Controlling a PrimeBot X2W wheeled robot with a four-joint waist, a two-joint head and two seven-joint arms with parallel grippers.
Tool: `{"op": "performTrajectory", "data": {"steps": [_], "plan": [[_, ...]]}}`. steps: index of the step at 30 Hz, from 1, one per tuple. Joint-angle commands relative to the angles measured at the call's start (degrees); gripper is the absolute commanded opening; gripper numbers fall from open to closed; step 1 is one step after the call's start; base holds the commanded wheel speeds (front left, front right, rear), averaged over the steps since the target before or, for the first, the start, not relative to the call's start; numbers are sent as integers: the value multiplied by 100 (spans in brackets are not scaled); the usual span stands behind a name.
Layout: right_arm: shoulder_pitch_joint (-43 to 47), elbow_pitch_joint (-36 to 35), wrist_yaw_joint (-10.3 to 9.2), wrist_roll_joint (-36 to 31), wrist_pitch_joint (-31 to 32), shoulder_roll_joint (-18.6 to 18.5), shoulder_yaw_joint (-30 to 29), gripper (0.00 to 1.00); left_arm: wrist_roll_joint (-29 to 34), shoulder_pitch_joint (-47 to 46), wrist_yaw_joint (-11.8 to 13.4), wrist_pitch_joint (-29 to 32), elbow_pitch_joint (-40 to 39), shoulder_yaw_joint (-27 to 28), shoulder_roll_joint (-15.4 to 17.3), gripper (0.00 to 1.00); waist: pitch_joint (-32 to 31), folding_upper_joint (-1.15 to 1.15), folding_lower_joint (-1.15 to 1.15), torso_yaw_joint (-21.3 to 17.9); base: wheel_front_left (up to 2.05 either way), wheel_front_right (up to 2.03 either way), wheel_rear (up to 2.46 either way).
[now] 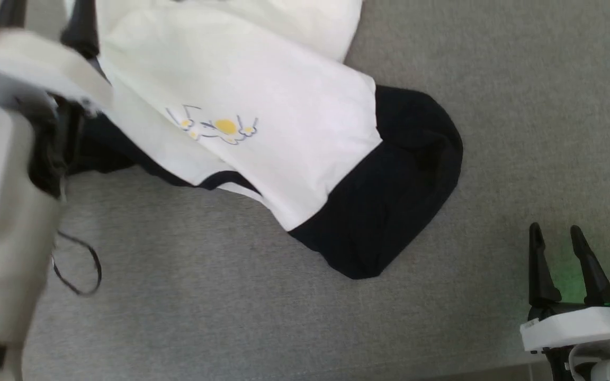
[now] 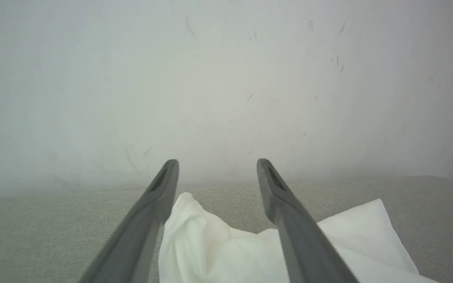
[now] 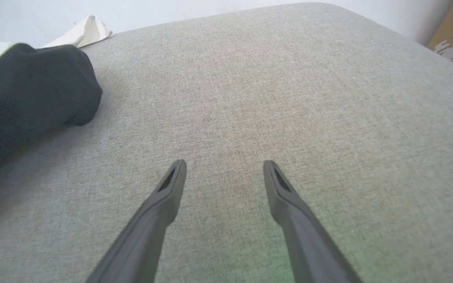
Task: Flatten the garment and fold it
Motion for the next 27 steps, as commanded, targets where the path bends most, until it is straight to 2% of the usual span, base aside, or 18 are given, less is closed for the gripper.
{"op": "performTrajectory", "data": {"steps": [1,3,7,11,12,14,17,20,23,27], "plan": [[31,20,-4,-46,-17,13,-15,100,57,344,123,-190,-229,16,-6,100,-431,0,1,306,0,0,0],[86,33,-4,-59,-17,13,-23,100,261,757,267,-432,-647,-78,51,100,-615,0,1,386,0,0,0],[200,37,-4,-86,-17,13,-43,100,522,1731,720,-746,-1519,-87,59,100,-915,0,1,503,0,0,0],[299,22,-4,-103,-17,13,-18,100,676,2912,1267,-892,-2383,181,-122,100,-1165,0,1,520,0,0,0],[299,22,-4,-103,-17,13,-18,100,676,2912,1267,-892,-2383,181,-122,100,-1165,0,1,520,0,0,0],[345,16,-4,-108,-17,13,-18,100,879,3534,1458,-907,-2915,450,-311,100,-1260,0,1,510,0,0,0],[407,10,-4,-115,-17,13,-15,100,1278,4621,1464,-911,-3620,878,-821,100,-1368,0,1,490,0,0,0],[483,3,-4,-119,-17,13,-62,100,1634,5589,1389,-912,-3762,1215,-1346,100,-1459,0,1,524,0,0,0],[585,-13,-4,-159,-17,13,-119,100,1931,6079,1087,-912,-3644,1393,-1702,100,-1549,0,1,633,0,0,0],[620,-2,-4,-236,-17,13,-55,100,2335,6177,715,-913,-3518,1555,-1930,100,-1654,0,1,808,0,0,0]]}}
